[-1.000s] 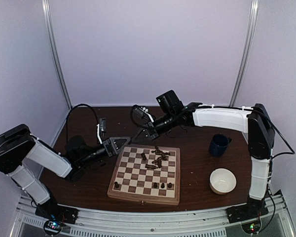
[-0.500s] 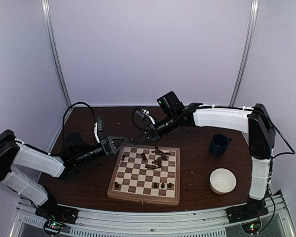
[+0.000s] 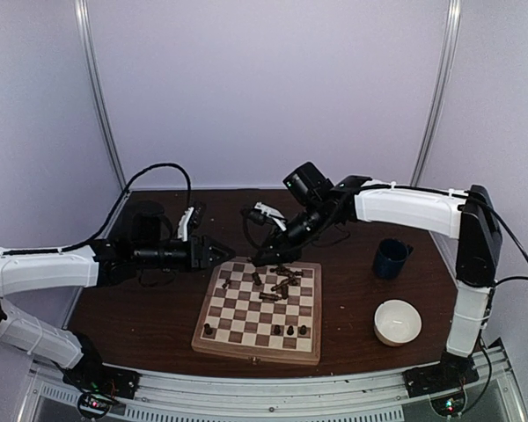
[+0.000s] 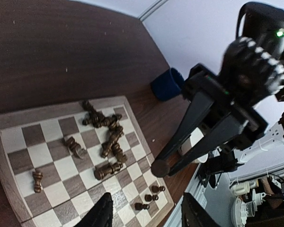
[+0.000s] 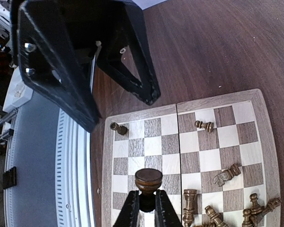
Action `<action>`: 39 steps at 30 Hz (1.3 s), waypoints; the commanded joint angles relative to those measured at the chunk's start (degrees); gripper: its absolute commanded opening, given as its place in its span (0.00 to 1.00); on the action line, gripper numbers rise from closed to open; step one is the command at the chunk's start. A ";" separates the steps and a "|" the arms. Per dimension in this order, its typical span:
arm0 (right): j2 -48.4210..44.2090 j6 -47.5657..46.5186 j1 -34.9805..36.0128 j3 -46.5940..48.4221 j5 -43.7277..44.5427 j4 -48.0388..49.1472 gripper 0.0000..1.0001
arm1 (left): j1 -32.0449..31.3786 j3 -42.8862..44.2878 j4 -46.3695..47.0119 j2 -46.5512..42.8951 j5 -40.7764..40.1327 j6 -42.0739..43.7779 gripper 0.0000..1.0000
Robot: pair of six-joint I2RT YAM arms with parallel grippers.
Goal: Set up the chess pieces on the board
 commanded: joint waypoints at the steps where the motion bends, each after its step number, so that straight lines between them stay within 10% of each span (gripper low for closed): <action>1: -2.59 -6.02 1.66 1.57 4.53 -4.36 0.09 | 0.30 0.51 -4.02 2.58 6.80 -2.59 0.48; 39: -0.88 -8.95 4.66 4.91 5.99 -7.85 0.09 | 0.12 0.97 15.66 12.98 16.51 -13.65 0.33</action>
